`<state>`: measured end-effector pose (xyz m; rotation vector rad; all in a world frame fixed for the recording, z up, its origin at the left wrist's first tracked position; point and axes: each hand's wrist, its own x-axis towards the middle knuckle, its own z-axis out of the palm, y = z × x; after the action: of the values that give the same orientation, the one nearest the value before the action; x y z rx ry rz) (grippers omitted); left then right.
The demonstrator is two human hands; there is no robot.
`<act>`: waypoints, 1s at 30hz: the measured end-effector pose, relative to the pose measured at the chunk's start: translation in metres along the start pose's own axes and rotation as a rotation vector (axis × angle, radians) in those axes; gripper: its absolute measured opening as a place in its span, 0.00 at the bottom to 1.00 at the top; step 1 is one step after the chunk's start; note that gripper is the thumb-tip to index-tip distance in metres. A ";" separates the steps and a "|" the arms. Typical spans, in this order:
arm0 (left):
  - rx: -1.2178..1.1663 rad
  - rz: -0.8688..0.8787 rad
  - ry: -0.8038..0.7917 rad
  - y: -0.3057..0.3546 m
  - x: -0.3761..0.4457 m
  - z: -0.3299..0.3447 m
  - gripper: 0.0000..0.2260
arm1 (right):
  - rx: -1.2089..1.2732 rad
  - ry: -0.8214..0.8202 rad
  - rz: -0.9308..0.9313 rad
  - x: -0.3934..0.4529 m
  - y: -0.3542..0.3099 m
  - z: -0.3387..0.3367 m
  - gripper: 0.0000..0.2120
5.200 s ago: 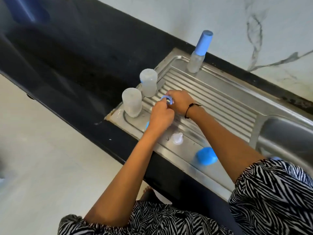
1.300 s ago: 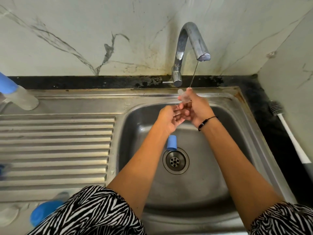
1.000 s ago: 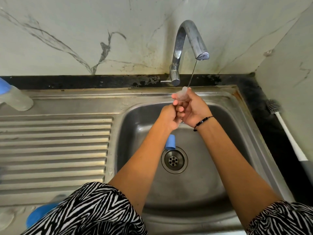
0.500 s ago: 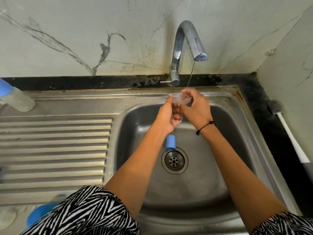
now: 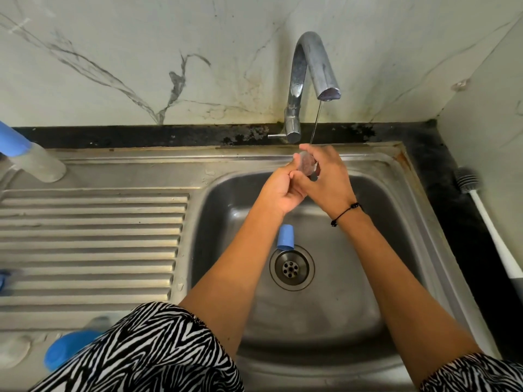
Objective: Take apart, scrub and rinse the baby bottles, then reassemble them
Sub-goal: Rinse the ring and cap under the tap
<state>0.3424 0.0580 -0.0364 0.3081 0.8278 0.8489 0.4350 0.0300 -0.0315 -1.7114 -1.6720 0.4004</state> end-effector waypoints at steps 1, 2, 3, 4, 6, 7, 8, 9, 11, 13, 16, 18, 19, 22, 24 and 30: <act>-0.008 0.002 0.009 -0.001 0.002 0.001 0.12 | 0.003 -0.009 -0.016 0.000 -0.001 -0.001 0.24; -0.008 0.006 0.014 -0.001 0.003 0.002 0.12 | -0.005 -0.021 -0.039 0.000 -0.001 -0.003 0.24; 0.009 0.007 0.029 -0.002 0.003 0.003 0.12 | -0.022 -0.041 -0.066 0.001 0.000 -0.005 0.24; 0.022 -0.002 0.045 -0.003 0.004 0.004 0.12 | -0.038 -0.072 -0.092 0.002 0.000 -0.007 0.25; 0.038 -0.034 0.086 -0.007 0.009 0.003 0.15 | -0.057 -0.143 -0.137 0.004 0.002 -0.012 0.25; 0.060 -0.051 0.108 -0.009 0.012 0.002 0.18 | -0.062 -0.168 -0.154 0.005 0.003 -0.014 0.25; 0.075 -0.065 0.118 -0.011 0.015 0.001 0.21 | -0.067 -0.179 -0.163 0.006 0.004 -0.015 0.23; 0.085 -0.068 0.109 -0.012 0.015 0.001 0.24 | -0.070 -0.174 -0.161 0.006 0.004 -0.015 0.21; 0.091 -0.058 0.034 -0.014 0.013 0.002 0.28 | -0.069 -0.139 -0.124 0.008 0.003 -0.015 0.16; 0.106 -0.055 -0.050 -0.015 0.011 0.004 0.30 | -0.079 -0.105 -0.086 0.010 0.003 -0.016 0.12; 0.042 -0.052 -0.125 -0.019 0.013 0.002 0.28 | -0.134 -0.058 -0.064 0.014 0.004 -0.017 0.11; -0.053 -0.009 -0.131 -0.020 0.015 -0.003 0.20 | -0.163 -0.046 -0.060 0.014 0.005 -0.017 0.12; -0.087 0.018 -0.130 -0.019 0.014 -0.004 0.17 | -0.187 -0.040 -0.058 0.013 0.006 -0.017 0.14; -0.134 0.061 -0.194 -0.017 0.012 -0.006 0.19 | -0.266 -0.037 -0.044 0.010 0.008 -0.019 0.18; -0.125 0.045 -0.188 -0.014 0.011 -0.005 0.20 | -0.254 -0.070 -0.052 0.009 0.009 -0.019 0.21; -0.057 0.017 -0.115 -0.009 0.013 -0.003 0.15 | -0.240 -0.125 -0.168 0.012 0.006 -0.018 0.27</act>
<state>0.3498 0.0618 -0.0496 0.3108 0.6936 0.8617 0.4522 0.0374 -0.0199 -1.7262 -2.0067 0.2383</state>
